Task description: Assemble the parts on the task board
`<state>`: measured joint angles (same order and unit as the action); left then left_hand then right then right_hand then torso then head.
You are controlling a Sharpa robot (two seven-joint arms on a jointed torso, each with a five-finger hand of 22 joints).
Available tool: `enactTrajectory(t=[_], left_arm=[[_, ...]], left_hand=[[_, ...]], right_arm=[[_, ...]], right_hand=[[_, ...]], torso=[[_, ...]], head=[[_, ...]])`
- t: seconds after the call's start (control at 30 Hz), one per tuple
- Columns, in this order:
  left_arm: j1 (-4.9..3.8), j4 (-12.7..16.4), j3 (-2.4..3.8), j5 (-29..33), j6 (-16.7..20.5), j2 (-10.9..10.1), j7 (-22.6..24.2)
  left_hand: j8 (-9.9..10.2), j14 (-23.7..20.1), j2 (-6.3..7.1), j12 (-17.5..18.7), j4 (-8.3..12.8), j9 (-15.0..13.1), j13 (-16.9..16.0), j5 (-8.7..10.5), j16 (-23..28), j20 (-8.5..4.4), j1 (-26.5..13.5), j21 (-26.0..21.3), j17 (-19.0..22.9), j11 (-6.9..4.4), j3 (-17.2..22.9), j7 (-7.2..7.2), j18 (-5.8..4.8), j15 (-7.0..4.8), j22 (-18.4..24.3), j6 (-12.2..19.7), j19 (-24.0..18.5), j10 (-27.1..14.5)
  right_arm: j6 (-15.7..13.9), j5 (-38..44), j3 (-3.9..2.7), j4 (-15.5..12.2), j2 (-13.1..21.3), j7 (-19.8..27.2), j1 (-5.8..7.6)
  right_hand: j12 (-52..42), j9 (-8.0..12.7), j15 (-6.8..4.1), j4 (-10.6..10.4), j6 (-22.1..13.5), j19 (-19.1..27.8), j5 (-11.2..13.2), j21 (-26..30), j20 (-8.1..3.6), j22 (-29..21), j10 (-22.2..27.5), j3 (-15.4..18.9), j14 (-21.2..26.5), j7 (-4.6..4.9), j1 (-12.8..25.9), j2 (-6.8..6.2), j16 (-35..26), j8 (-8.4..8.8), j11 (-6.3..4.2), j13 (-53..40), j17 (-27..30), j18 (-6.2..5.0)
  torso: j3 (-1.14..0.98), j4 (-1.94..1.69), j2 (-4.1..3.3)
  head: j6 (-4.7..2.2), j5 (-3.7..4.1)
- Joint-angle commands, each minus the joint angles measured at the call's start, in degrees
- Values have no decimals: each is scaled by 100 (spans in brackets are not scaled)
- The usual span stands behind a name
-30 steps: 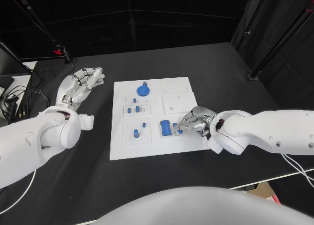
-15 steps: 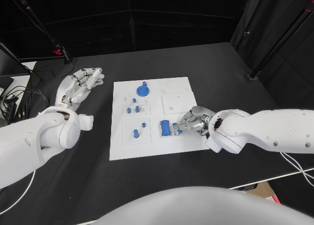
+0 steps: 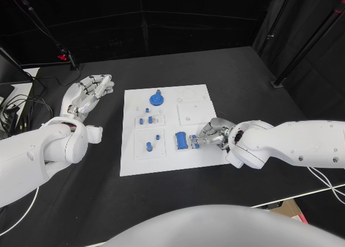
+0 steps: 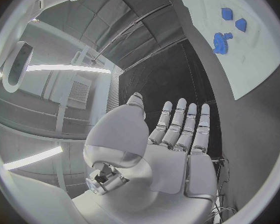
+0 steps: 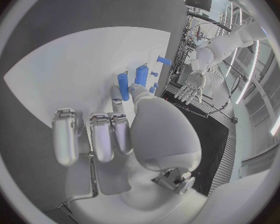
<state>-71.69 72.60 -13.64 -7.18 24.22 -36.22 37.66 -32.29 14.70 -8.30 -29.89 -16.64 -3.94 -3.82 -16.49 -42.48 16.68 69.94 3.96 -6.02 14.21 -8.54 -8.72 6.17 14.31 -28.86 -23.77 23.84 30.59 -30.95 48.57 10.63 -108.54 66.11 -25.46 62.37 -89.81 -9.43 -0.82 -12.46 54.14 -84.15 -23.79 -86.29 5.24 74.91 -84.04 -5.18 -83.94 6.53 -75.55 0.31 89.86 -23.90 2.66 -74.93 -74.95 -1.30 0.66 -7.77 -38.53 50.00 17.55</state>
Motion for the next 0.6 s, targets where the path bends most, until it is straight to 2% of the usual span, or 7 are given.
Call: enactTrajectory(t=[0.03,0.6], left_arm=[[-9,4,6,6,-37,5,35],[-9,5,6,6,-39,-2,31]], left_hand=[[-38,12,-29,-15,-4,8,8,-17,-22,1,9,18,5,3,-40,-779,-55,-15,4,29,-40,-46],[-38,12,-29,-15,-4,8,8,-17,-22,1,9,18,5,3,-40,-779,-55,-15,4,29,-40,-46]], right_arm=[[89,63,-2,-11,-10,-148,7],[38,100,-1,21,-80,-78,7]], right_hand=[[-19,1,0,-1,44,-381,25,23,13,1363,-596,45,-606,-14,11,50,14,-5,-13,-1507,-1505,23],[-19,7,0,-36,43,-375,17,36,13,1359,-596,85,-606,-12,34,56,14,7,-11,-1507,-1505,20]], torso=[[1,2,4],[0,0,-3]], head=[[0,5],[0,-5]])
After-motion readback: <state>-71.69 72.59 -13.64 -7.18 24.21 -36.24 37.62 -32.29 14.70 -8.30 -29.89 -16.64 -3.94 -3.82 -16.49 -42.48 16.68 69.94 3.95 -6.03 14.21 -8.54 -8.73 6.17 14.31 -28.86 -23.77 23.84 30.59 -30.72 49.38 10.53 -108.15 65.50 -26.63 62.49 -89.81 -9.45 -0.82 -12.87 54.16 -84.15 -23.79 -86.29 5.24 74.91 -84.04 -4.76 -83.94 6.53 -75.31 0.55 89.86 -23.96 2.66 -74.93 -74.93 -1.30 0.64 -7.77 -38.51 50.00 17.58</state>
